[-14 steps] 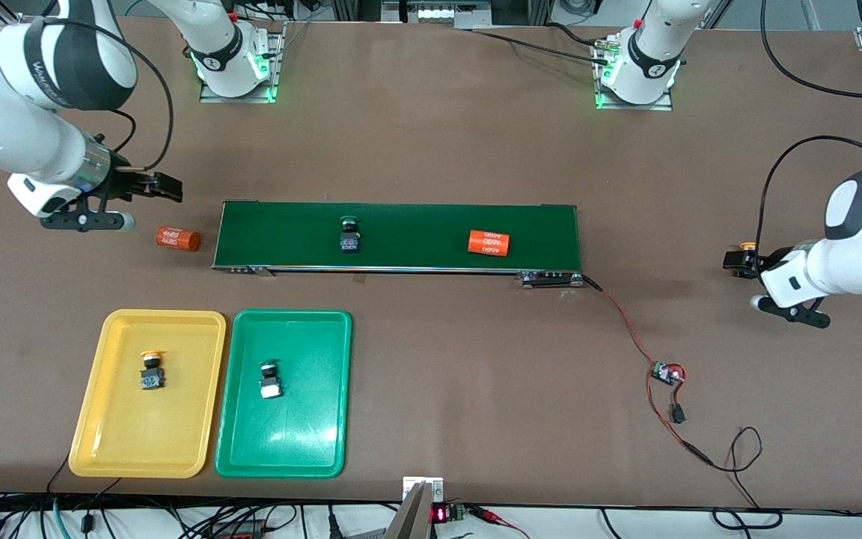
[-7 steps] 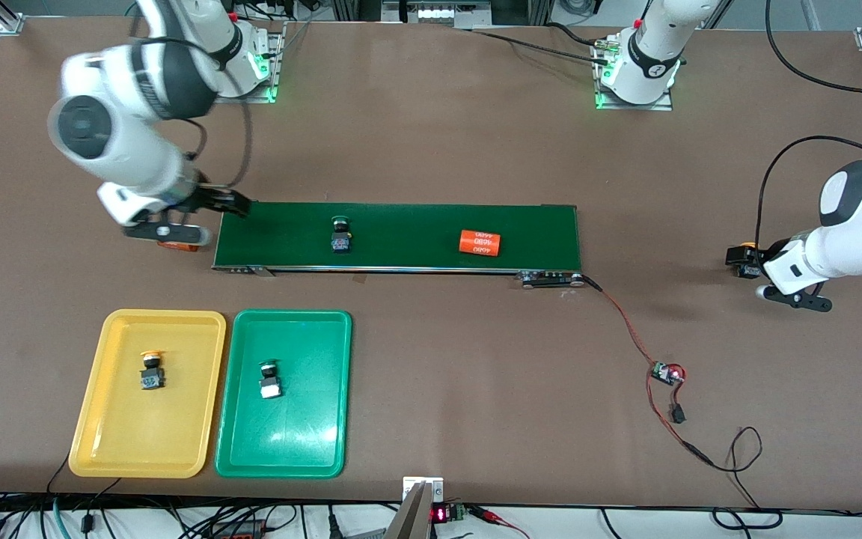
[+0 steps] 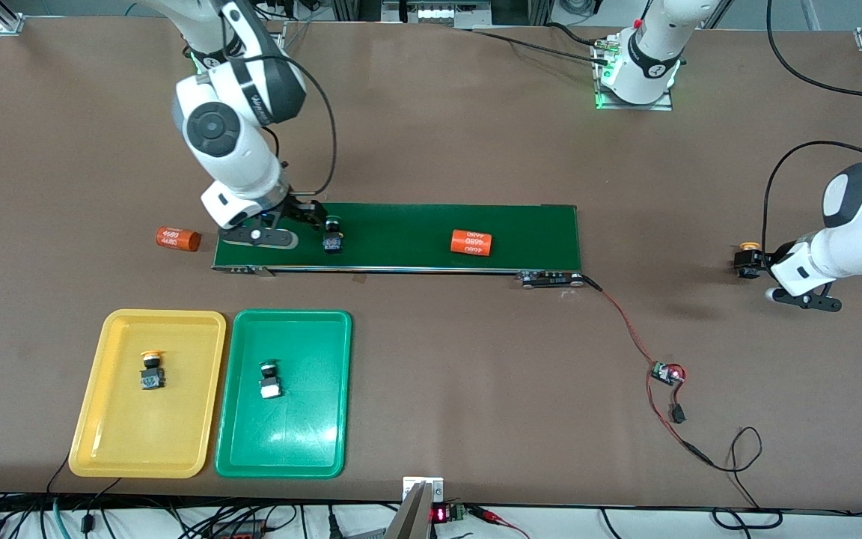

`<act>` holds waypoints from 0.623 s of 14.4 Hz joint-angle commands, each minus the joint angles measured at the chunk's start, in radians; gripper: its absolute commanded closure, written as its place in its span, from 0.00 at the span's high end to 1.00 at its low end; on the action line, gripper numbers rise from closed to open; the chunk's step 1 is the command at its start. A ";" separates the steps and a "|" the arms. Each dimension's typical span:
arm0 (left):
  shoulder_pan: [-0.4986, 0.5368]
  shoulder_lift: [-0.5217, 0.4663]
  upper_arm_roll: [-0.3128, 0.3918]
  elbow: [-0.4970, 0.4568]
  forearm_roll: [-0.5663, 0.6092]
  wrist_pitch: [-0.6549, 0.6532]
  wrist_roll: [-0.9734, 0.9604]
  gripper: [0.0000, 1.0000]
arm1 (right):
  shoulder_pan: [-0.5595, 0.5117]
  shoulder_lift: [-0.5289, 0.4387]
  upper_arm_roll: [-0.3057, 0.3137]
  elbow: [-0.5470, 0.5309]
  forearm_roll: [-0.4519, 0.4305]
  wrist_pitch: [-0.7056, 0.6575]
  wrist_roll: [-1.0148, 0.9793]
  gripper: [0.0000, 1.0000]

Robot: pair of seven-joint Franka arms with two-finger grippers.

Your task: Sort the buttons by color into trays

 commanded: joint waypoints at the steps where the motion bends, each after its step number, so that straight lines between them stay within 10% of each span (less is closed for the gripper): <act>1: -0.007 -0.006 0.019 -0.016 0.024 0.013 -0.010 1.00 | 0.030 0.015 -0.011 -0.008 0.000 0.035 0.015 1.00; 9: -0.005 0.034 0.059 -0.021 0.023 0.028 -0.004 1.00 | 0.026 0.094 -0.011 -0.014 -0.004 0.064 -0.003 1.00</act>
